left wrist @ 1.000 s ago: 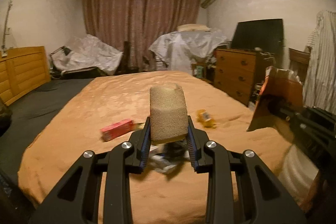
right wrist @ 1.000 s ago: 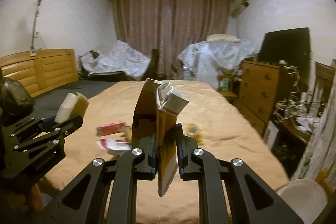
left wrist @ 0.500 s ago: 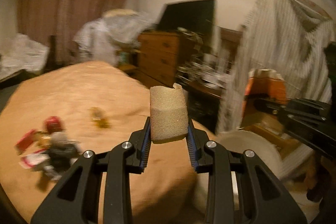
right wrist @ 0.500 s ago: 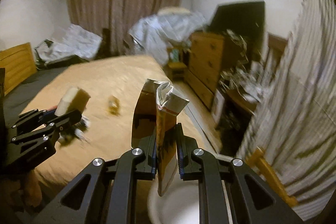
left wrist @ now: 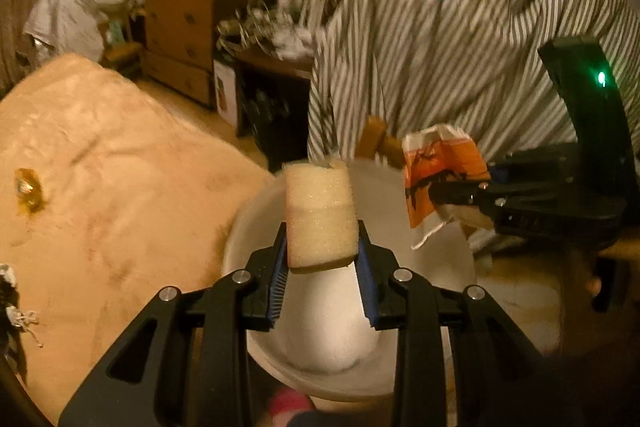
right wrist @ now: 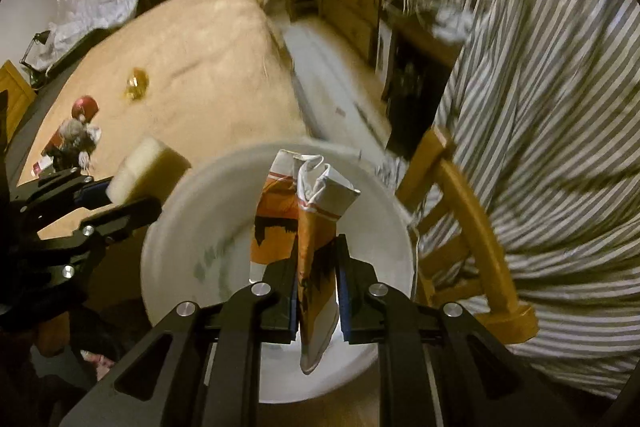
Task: Collect trash
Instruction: 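Carry the sponge and paper packet with both tools over the white bucket, then open both tools to drop the sponge and paper packet into the bucket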
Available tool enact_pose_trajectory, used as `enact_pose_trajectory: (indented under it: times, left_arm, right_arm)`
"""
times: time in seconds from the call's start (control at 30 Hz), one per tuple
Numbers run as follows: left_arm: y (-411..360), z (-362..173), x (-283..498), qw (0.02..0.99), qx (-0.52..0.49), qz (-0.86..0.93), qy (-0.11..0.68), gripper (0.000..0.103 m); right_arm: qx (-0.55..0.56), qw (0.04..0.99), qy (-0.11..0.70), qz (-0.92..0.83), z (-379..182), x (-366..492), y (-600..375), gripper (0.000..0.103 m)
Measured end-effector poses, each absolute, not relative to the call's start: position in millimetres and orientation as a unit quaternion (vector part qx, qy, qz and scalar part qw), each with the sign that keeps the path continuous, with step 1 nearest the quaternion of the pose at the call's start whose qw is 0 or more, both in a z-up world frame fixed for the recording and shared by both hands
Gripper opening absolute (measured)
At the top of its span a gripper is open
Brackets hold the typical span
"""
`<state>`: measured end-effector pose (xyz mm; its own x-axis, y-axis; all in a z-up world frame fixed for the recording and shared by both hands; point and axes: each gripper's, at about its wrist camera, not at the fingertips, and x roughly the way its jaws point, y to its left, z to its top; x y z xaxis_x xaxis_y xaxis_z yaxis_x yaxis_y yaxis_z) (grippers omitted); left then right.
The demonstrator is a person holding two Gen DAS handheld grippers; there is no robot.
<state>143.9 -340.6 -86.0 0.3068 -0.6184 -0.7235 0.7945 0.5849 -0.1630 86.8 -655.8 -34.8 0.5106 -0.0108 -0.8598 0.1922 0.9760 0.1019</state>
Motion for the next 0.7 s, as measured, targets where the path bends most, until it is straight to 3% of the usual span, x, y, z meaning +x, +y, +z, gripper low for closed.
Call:
enact_pose_trajectory:
  times: [0.5,0.53,0.57,0.6,0.7]
  left_arm:
    - [-355,-99,158,0.791,0.133,-0.429,0.415,0.030]
    - [-355,-99,157,0.793,0.134,-0.427,0.414,0.041]
    - [-354,-98,157,0.796,0.135,-0.423,0.411,0.062]
    - [-352,-97,156,0.801,0.135,-0.418,0.406,0.069]
    - [-346,-96,160,0.809,0.134,-0.408,0.401,0.073]
  right_arm:
    - [0.107,0.846,0.520,-0.040,-57,91,-640,0.016]
    - [0.109,0.846,0.520,-0.039,-58,91,-640,0.019]
    - [0.112,0.846,0.519,-0.039,-58,91,-641,0.028]
    - [0.114,0.847,0.517,-0.039,-58,90,-641,0.035]
    - [0.117,0.850,0.512,-0.037,-58,88,-640,0.035]
